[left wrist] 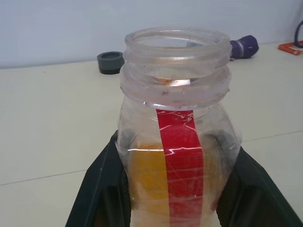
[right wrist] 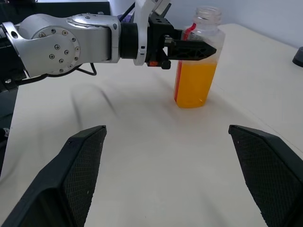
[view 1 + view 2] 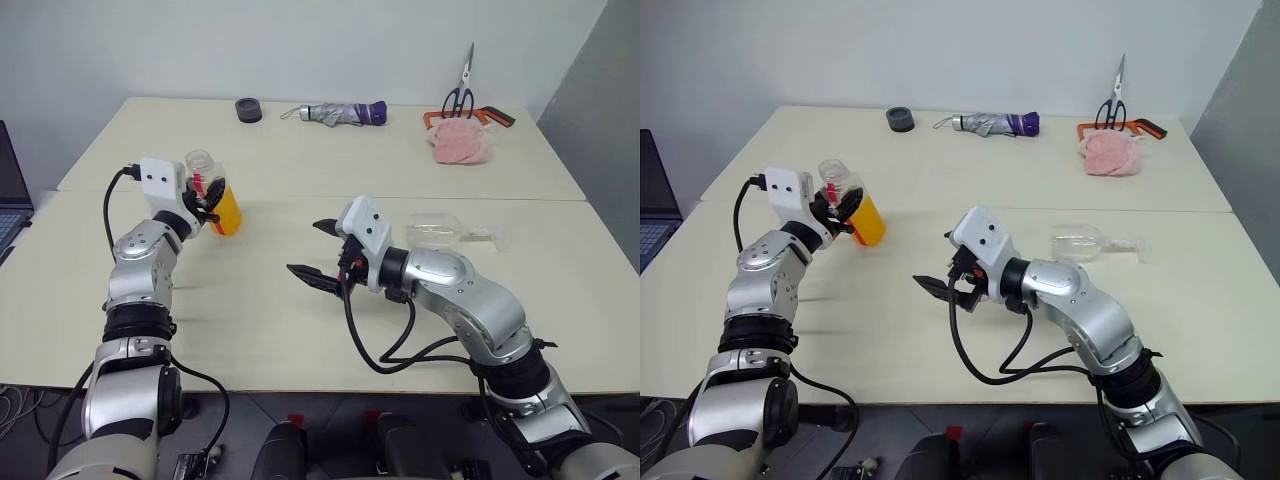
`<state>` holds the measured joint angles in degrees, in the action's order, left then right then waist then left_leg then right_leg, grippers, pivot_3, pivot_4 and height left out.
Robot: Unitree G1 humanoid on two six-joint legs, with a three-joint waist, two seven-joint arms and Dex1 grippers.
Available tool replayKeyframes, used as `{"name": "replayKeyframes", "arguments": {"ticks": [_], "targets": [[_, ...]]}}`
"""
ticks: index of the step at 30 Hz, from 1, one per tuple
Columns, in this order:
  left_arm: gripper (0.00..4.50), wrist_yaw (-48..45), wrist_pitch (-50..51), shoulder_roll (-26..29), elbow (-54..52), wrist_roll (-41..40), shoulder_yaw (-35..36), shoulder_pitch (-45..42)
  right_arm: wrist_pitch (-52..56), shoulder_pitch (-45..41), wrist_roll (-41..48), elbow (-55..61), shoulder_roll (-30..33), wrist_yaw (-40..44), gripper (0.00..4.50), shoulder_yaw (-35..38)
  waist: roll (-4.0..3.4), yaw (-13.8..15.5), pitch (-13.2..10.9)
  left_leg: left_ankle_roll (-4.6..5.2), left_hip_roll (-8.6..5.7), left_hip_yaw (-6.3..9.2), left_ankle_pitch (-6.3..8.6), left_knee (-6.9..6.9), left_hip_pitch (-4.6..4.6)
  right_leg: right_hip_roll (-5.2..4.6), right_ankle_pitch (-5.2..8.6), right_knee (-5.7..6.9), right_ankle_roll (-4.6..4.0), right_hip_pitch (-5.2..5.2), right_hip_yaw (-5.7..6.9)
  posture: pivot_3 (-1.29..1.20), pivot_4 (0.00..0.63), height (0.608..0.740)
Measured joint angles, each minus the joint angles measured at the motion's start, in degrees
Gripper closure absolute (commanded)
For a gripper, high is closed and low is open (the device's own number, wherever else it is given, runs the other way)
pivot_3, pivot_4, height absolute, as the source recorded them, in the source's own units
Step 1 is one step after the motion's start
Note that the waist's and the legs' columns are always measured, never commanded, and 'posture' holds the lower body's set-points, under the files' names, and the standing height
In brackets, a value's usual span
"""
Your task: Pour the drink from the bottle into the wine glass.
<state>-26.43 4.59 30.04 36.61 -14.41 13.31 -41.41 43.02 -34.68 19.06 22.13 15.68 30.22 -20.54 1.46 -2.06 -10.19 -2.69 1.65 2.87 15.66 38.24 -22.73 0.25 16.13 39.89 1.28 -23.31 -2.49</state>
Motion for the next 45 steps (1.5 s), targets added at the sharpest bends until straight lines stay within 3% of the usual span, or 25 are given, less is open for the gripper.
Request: {"name": "replayKeyframes", "arguments": {"ticks": [15,24,37,45], "targets": [[2.74,0.3,-1.4,0.0,3.8,-0.1,0.7,-1.7,0.0,0.0,-1.6,0.0,-0.7,0.9,0.09,-0.1,0.00,0.0,0.0,-0.01,-0.01,-0.01,0.00,0.00,0.01,0.00,0.01,0.03,-0.01,0.00,0.02,0.00,0.150,0.740],[0.01,0.8,-1.3,-0.1,7.3,0.1,0.8,-1.4,0.0,0.0,-2.1,0.0,-1.0,1.0,0.09,-0.2,0.00,0.2,0.0,-0.01,-0.01,0.00,-0.01,-0.01,-0.12,-0.01,0.01,-0.02,-0.01,-0.04,0.14,0.00,0.150,0.740],[0.01,1.2,-3.8,-0.4,5.3,0.6,0.8,2.8,-0.1,1.0,-2.7,0.0,0.6,1.4,0.09,-0.8,0.00,0.2,0.0,-0.02,-0.09,0.02,-0.01,-0.04,-0.11,-0.17,0.01,-0.05,-0.02,-0.04,0.13,0.00,0.150,0.740],[0.01,4.6,-6.0,-1.7,-6.6,1.9,0.7,12.9,-2.8,9.2,-2.6,3.3,7.4,2.8,0.09,2.1,0.01,0.3,0.0,-0.02,-0.05,0.08,-0.01,-0.10,-0.12,-0.33,0.01,-0.17,-0.01,-0.02,0.10,0.00,0.150,0.740]]}}
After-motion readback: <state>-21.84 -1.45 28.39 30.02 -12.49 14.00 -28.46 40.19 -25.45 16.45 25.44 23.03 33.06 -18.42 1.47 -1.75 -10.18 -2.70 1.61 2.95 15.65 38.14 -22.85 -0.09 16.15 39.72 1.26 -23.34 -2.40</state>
